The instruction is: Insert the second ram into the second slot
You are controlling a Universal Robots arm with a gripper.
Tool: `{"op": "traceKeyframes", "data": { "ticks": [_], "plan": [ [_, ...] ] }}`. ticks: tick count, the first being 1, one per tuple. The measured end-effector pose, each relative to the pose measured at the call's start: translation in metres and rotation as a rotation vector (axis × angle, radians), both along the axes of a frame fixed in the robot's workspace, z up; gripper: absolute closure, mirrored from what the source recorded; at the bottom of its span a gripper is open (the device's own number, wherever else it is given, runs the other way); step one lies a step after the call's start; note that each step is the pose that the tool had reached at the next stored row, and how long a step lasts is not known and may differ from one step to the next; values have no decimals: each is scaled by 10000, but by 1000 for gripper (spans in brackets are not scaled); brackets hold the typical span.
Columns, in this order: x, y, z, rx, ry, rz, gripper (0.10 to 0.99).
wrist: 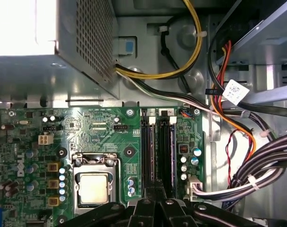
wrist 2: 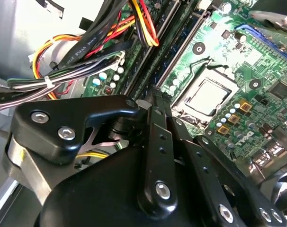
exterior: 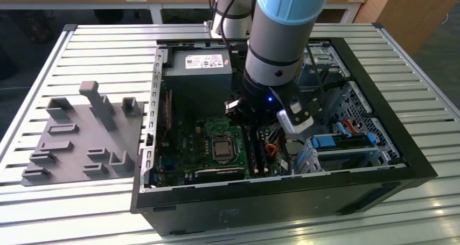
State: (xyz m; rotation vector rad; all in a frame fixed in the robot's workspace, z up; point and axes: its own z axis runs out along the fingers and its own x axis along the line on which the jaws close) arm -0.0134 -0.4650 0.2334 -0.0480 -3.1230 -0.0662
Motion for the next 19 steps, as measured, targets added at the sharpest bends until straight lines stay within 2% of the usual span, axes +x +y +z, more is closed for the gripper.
{"op": "traceKeyframes", "data": {
  "ticks": [8, 19],
  "plan": [
    [0, 0, 69, 0, 0, 0, 980],
    [0, 0, 90, 3, 4, 0, 980]
  ]
}}
